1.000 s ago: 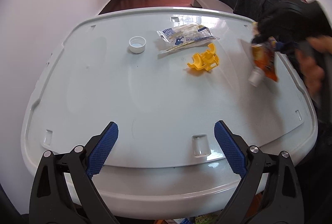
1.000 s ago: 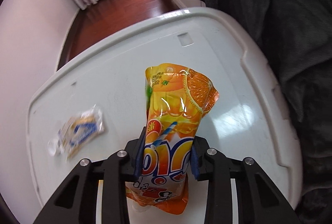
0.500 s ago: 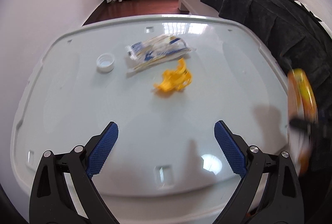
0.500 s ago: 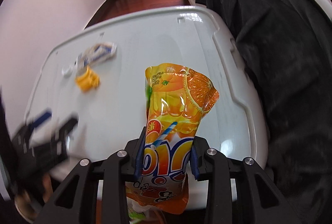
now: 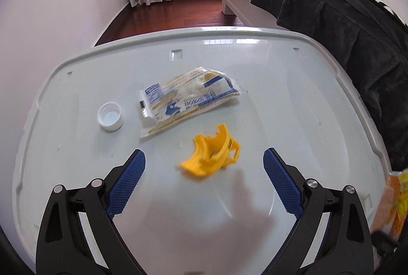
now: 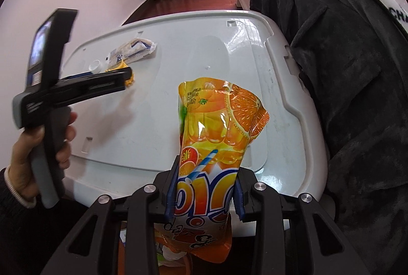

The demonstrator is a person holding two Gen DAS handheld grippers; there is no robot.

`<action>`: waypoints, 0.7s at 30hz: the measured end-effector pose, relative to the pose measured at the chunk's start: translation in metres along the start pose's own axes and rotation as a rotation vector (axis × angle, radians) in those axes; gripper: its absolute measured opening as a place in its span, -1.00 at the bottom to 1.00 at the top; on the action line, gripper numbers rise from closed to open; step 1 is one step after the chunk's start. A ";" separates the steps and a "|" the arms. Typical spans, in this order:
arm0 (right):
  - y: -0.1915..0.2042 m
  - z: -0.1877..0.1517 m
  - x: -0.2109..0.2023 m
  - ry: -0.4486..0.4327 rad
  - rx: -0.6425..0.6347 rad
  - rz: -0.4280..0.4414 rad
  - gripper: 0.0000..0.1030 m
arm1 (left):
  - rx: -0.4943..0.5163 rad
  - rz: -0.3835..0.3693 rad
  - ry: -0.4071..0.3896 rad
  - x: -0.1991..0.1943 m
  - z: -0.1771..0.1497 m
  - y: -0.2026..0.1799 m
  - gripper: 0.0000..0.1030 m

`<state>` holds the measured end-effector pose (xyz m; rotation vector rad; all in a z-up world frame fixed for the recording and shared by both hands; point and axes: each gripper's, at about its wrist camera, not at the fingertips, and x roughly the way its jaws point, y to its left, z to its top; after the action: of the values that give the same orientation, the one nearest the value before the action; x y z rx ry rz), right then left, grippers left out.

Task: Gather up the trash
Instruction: 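Grasp the yellow toy piece with the left tool while the right tool holds the pouch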

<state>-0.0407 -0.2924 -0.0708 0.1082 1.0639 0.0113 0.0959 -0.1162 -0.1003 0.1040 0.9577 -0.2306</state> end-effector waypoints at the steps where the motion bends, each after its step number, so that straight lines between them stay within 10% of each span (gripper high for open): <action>1: -0.001 0.000 0.000 0.001 0.000 0.005 -0.32 | 0.003 -0.001 0.003 0.003 0.002 -0.001 0.77; 8: -0.002 0.001 0.001 0.001 0.009 0.035 -0.32 | -0.016 0.004 0.036 0.029 0.004 0.003 0.77; 16: -0.002 0.001 -0.001 -0.002 0.015 0.062 -0.32 | 0.089 0.072 -0.018 0.031 -0.001 -0.003 -0.18; 21: -0.001 0.001 -0.002 -0.007 0.011 0.065 -0.32 | 0.080 0.080 -0.029 0.029 0.000 -0.001 -0.23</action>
<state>-0.0406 -0.2939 -0.0691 0.1527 1.0536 0.0638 0.1114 -0.1218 -0.1244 0.2115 0.9134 -0.1968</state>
